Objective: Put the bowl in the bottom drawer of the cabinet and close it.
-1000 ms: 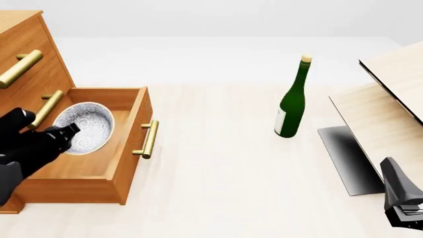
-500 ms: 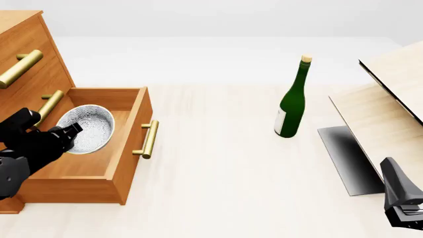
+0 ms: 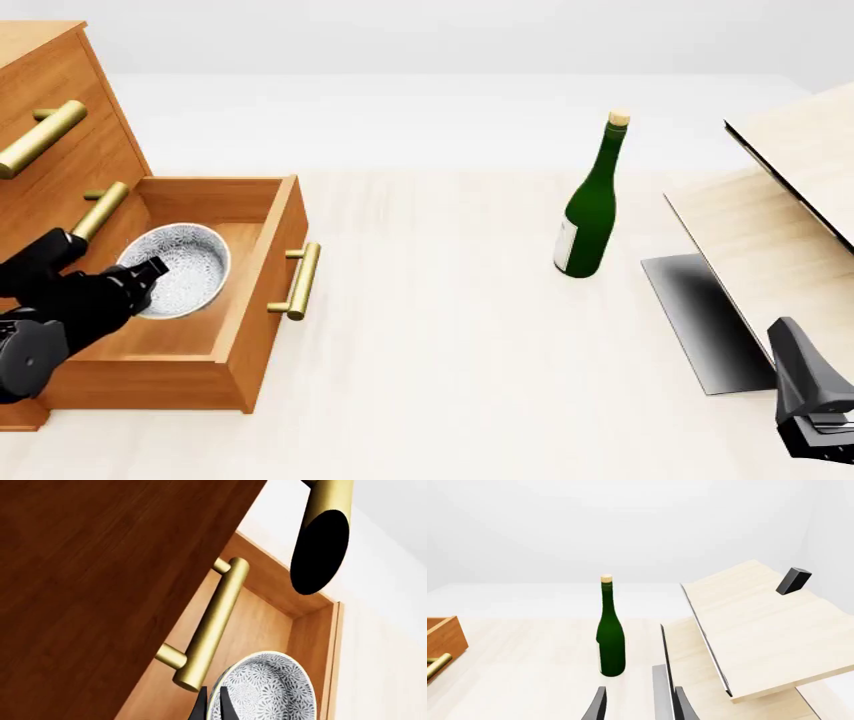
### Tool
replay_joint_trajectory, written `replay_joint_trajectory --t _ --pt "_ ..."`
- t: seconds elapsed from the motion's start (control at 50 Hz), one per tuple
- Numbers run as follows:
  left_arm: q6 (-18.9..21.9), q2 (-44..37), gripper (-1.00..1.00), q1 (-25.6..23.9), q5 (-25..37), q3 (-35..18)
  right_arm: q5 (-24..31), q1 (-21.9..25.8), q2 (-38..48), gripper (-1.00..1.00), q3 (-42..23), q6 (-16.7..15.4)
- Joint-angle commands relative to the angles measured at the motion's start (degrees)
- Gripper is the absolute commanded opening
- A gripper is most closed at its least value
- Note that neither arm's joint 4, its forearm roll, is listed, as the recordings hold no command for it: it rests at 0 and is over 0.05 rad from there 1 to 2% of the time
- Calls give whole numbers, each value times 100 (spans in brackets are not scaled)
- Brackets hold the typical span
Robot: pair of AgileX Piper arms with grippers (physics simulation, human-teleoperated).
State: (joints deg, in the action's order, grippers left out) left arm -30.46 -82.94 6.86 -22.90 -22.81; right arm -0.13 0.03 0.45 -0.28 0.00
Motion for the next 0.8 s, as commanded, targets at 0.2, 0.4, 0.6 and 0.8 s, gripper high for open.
replay_joint_trajectory --t 0.2,0.4,0.6,0.8 --pt "-45 -191 -100 120 -154 -24 1 0 -6 100 3 0" --pt "42 -338 -100 163 -143 -70 2 -1 -5 100 3 0" --pt "161 -518 -100 219 -156 -132 2 -1 -5 100 3 1" --pt "230 -680 -100 217 -187 -160 2 0 -5 100 3 1"
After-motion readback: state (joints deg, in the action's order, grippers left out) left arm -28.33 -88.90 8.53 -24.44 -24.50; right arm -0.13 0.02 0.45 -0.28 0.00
